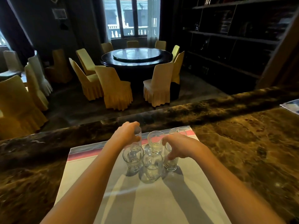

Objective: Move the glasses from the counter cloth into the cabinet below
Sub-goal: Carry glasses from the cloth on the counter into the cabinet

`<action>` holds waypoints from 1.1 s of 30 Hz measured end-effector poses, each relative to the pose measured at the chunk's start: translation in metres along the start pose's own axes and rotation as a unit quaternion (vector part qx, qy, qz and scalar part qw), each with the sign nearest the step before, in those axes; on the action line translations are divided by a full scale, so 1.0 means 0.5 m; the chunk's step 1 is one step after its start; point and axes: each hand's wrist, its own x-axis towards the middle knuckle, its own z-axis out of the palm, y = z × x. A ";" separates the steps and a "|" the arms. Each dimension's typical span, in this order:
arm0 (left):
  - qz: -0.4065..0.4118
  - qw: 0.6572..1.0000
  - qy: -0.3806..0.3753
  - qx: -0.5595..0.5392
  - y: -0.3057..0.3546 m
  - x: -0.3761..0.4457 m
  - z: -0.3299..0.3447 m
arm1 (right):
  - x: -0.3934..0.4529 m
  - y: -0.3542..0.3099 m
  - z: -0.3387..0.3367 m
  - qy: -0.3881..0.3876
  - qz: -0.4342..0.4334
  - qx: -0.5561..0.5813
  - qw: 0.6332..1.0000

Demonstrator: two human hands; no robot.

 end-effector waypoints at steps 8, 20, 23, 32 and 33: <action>0.021 0.999 -0.028 -0.007 0.002 0.014 -0.027 | 0.000 -0.010 -0.056 -0.023 0.016 -0.041 0.999; -0.031 0.999 0.018 0.003 -0.141 -0.024 -0.167 | 0.033 -0.133 -0.274 0.083 -0.078 -0.096 0.989; -0.050 0.998 0.025 -0.001 -0.178 -0.039 -0.190 | 0.075 -0.204 -0.259 0.099 -0.126 -0.067 0.985; -0.108 0.994 0.012 -0.013 -0.295 -0.076 -0.177 | 0.228 -0.324 -0.088 0.027 -0.182 -0.045 0.982; -0.113 0.994 0.010 -0.010 -0.305 -0.078 -0.171 | 0.239 -0.330 -0.073 0.017 -0.184 -0.046 0.982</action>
